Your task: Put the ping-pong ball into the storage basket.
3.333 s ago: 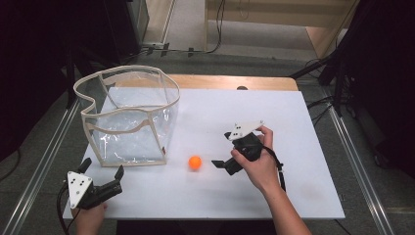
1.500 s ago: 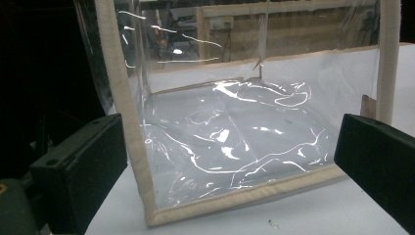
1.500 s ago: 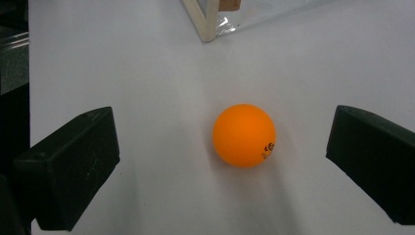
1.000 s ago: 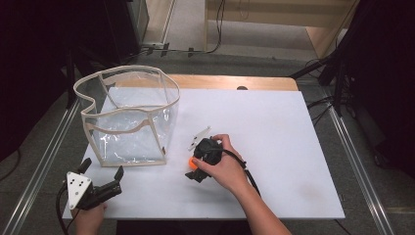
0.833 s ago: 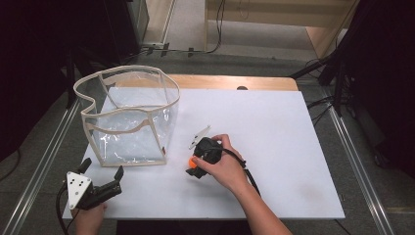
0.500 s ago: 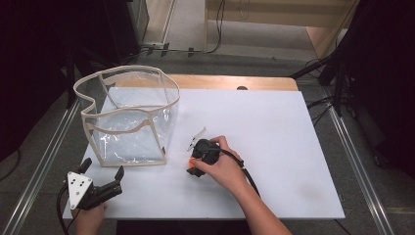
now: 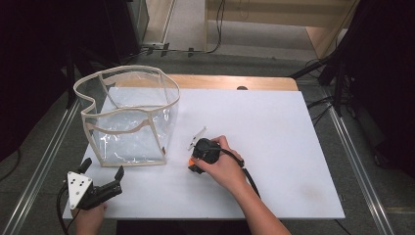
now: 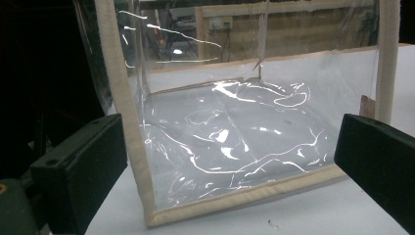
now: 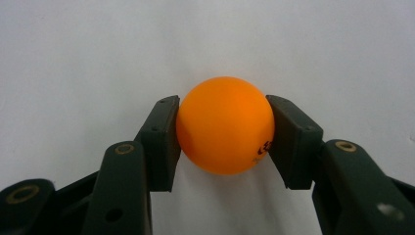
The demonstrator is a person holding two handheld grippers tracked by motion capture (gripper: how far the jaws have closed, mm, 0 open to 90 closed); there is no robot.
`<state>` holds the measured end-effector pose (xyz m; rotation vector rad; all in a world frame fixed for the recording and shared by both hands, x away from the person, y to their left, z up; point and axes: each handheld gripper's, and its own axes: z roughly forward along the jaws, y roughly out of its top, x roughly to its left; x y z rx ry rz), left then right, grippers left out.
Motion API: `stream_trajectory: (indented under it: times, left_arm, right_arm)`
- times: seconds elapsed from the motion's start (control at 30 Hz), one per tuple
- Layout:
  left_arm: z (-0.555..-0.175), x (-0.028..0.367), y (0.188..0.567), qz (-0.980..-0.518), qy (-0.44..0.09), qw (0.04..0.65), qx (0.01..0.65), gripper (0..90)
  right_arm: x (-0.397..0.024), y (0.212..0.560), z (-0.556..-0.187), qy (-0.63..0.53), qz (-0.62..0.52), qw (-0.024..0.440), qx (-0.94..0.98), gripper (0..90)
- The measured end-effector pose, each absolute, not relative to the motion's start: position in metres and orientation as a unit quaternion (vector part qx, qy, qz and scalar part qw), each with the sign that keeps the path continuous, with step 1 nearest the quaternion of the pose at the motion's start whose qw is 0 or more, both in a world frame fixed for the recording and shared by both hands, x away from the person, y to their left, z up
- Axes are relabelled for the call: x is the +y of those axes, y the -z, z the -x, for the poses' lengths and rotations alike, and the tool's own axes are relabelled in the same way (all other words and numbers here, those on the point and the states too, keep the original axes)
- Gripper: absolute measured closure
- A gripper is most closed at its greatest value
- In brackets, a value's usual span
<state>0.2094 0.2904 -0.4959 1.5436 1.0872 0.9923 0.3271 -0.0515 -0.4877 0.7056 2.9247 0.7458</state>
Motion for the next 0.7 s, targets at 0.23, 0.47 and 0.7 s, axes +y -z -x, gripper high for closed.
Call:
stream_trajectory:
  times: [0.23, 0.47, 0.7]
  left_arm:
    - [-0.209, 0.291, 0.496, -0.634, -0.407, 0.484, 0.445, 0.0]
    - [-0.209, 0.291, 0.496, -0.634, -0.407, 0.483, 0.446, 0.0]
    - [-0.209, 0.291, 0.496, -0.634, -0.407, 0.484, 0.445, 0.0]
  right_arm:
    - [-0.055, 0.485, -0.328, -0.253, -0.226, 0.008, 0.941, 48.3]
    - [-0.057, 0.478, -0.330, -0.268, -0.212, -0.007, 0.940, 48.2]
    - [-0.059, 0.471, -0.333, -0.273, -0.217, -0.003, 0.937, 48.2]
